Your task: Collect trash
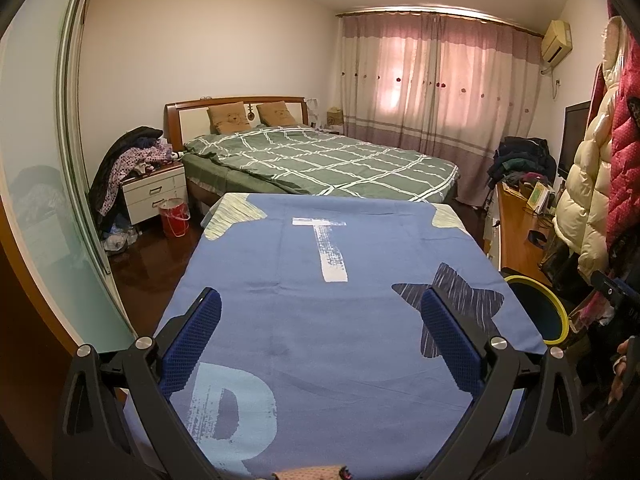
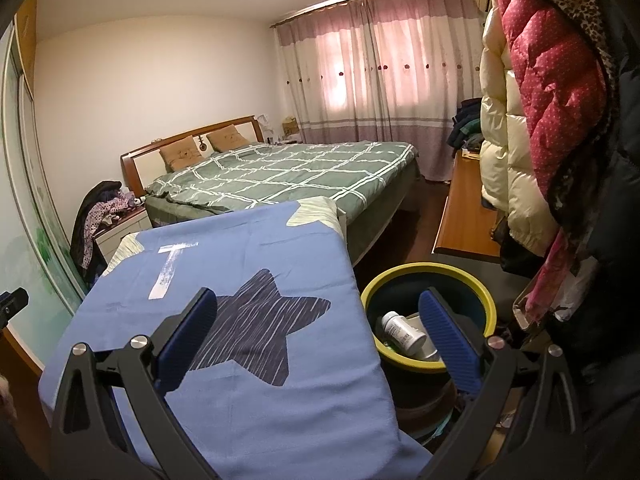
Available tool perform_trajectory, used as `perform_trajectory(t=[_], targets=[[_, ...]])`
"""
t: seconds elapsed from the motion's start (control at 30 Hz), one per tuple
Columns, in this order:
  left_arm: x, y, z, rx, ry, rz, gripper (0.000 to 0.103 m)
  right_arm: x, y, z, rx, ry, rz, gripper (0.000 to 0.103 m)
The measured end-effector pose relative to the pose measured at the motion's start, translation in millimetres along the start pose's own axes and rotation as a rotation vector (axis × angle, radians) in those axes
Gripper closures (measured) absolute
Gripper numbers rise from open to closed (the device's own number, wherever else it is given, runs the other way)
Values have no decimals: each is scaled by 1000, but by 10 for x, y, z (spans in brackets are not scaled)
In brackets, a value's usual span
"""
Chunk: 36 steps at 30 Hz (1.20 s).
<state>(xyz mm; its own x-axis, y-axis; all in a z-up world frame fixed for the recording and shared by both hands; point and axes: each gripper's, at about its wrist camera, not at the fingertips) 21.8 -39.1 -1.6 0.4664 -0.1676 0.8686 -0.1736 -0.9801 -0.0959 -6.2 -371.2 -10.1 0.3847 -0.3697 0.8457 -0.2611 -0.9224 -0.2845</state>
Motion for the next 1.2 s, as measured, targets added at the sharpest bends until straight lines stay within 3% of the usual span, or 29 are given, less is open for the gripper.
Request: perform_trajectory(t=[1.2], targets=[[-103,84,102,-8,-9,3,5,-22,-4,24,1,-8,6,7]])
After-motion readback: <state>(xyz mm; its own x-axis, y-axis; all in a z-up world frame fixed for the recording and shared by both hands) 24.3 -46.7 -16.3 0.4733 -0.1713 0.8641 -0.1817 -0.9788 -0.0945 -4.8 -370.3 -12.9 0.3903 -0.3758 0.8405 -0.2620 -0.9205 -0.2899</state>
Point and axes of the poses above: each gripper's, at about its wrist camera, not at the fingertips, and z roughly the way its jaws point, y to its right, x to its top, and after that the axes turned 10 degrees about z, right-handed
